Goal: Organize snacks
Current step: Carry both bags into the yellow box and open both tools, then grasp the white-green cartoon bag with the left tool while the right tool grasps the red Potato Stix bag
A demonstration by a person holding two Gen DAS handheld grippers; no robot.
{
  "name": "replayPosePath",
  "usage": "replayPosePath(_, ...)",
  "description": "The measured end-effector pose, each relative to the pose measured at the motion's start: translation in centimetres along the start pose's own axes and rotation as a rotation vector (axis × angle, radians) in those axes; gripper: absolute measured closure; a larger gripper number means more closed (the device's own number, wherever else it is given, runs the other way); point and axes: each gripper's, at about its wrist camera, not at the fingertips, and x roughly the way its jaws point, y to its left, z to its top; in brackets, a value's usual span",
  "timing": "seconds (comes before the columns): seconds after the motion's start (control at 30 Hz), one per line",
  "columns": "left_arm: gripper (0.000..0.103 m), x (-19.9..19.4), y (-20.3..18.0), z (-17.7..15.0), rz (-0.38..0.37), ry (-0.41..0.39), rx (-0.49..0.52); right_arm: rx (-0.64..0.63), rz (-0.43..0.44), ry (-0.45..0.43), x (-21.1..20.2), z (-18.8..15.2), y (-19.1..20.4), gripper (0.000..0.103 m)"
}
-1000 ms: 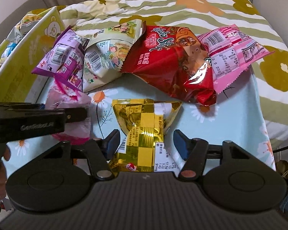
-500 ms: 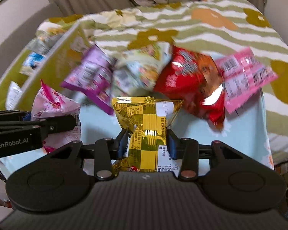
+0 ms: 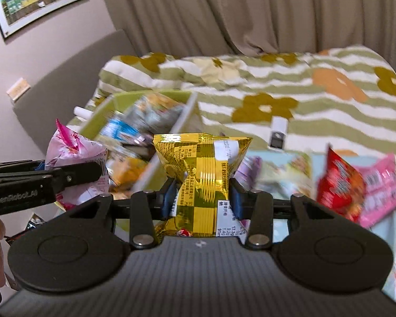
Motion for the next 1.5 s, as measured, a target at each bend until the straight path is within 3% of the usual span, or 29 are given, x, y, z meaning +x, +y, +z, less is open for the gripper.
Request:
replayPosePath(0.17, 0.062, 0.4, 4.5, 2.1, 0.037, -0.004, -0.017, -0.023, 0.015, -0.017, 1.7, 2.5, 4.0, 0.045)
replayPosePath(0.37, 0.062, 3.3, 10.0, 4.0, 0.065, 0.056, -0.058, -0.041, 0.003, 0.002, 5.0, 4.5, 8.7, 0.045)
replayPosePath(0.57, 0.059, 6.8, 13.1, 5.0, 0.041, 0.118, -0.052, -0.002, -0.031, 0.032, 8.1, 5.3, 11.4, 0.045)
replayPosePath(0.6, 0.049, 7.3, 13.5, 5.1, 0.034, 0.130, -0.050, 0.004, -0.038, 0.037, 8.6, 5.4, 11.7, 0.045)
replayPosePath(0.63, 0.023, 7.8, 13.7, 5.1, 0.028, 0.142, -0.044, 0.010, -0.047, 0.042, 9.0, 5.4, 12.0, 0.045)
replayPosePath(0.7, 0.000, 8.0, 14.2, 4.9, 0.032, 0.123, -0.037, 0.021, -0.066, 0.050, 9.6, 5.3, 12.3, 0.045)
replayPosePath(0.77, 0.000, 7.3, 14.6, 4.5, 0.024, 0.091, -0.037, 0.028, -0.084, 0.057, 10.0, 5.1, 12.5, 0.045)
replayPosePath(1.17, 0.000, 4.7, 17.1, 2.8, 0.003, 0.077, -0.055, 0.043, -0.144, 0.082, 11.8, 5.0, 13.9, 0.045)
replayPosePath(1.23, 0.000, 4.6, 17.4, 2.7, 0.006, 0.074, -0.059, 0.035, -0.149, 0.086, 12.3, 5.1, 14.4, 0.042)
replayPosePath(1.27, 0.000, 4.4, 17.6, 2.6, 0.008, 0.073, -0.061, 0.027, -0.149, 0.090, 12.5, 5.1, 14.5, 0.032)
replayPosePath(1.3, 0.000, 4.4, 17.7, 2.5, 0.010, 0.071, -0.062, 0.025, -0.152, 0.086, 12.6, 5.0, 14.8, 0.009)
replayPosePath(1.33, 0.000, 4.3, 17.8, 2.4, 0.013, 0.071, -0.061, 0.026, -0.156, 0.077, 12.6, 4.9, 14.9, 0.000)
replayPosePath(1.5, 0.000, 3.9, 18.2, 1.6, 0.028, 0.071, -0.052, 0.012, -0.161, 0.045, 12.1, 3.8, 15.6, 0.000)
